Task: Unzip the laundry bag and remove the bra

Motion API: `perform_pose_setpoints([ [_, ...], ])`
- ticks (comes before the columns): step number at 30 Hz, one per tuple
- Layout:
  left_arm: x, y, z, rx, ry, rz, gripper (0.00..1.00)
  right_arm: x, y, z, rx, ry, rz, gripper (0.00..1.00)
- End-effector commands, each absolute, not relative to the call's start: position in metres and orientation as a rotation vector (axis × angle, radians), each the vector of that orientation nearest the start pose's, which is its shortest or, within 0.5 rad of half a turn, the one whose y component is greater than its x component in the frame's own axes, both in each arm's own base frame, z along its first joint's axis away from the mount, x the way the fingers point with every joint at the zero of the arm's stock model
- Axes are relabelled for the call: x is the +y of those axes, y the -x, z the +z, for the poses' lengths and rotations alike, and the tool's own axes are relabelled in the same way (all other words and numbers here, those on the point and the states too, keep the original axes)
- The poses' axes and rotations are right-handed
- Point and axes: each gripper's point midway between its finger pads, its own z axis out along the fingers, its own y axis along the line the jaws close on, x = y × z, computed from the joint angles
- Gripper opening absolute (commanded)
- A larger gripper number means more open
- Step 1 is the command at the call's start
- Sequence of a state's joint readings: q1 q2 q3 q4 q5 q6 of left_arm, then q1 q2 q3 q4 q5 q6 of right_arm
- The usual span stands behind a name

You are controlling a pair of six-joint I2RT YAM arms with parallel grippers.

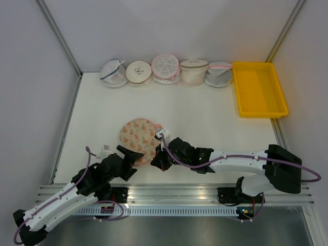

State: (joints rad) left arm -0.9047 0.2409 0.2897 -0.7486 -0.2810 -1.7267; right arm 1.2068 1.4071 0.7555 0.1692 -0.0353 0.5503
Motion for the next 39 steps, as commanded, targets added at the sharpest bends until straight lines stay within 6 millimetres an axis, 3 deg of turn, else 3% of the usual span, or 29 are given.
perform_pose_setpoints([
  [1, -0.157, -0.151, 0.093, 2.097, 1.226, -1.045, 1.0, 0.4, -0.112, 0.145, 2.059, 0.751, 1.175, 0.0],
  [3, -0.157, -0.155, 0.089, 2.093, 1.234, -1.013, 1.0, 0.399, -0.108, 0.144, 2.058, 0.767, 1.193, 0.0],
  [9, -0.168, -0.168, 0.104, 2.051, 1.192, -1.05, 0.96, 0.396, -0.095, 0.133, 2.094, 0.82, 1.199, 0.0],
  [12, -0.171, -0.172, 0.109, 2.034, 1.164, -1.057, 0.84, 0.393, -0.088, 0.124, 2.121, 0.849, 1.191, 0.01],
  [15, -0.17, -0.174, 0.11, 2.023, 1.151, -1.057, 0.66, 0.389, -0.082, 0.119, 2.138, 0.871, 1.174, 0.0],
  [18, -0.168, -0.173, 0.108, 2.009, 1.151, -1.072, 0.33, 0.38, -0.079, 0.111, 2.167, 0.877, 1.142, 0.0],
  [21, -0.163, -0.172, 0.107, 1.987, 1.155, -1.083, 0.18, 0.372, -0.08, 0.105, 2.191, 0.872, 1.097, 0.01],
  [24, -0.157, -0.171, 0.105, 1.979, 1.154, -1.065, 0.1, 0.364, -0.081, 0.098, 2.224, 0.874, 1.039, 0.0],
  [27, -0.153, -0.168, 0.106, 1.976, 1.142, -1.061, 0.02, 0.356, -0.087, 0.093, 2.251, 0.857, 0.964, 0.0],
  [39, -0.14, -0.156, 0.097, 2.011, 1.082, -1.026, 0.02, 0.304, -0.104, 0.057, 2.365, 0.787, 0.642, 0.0],
])
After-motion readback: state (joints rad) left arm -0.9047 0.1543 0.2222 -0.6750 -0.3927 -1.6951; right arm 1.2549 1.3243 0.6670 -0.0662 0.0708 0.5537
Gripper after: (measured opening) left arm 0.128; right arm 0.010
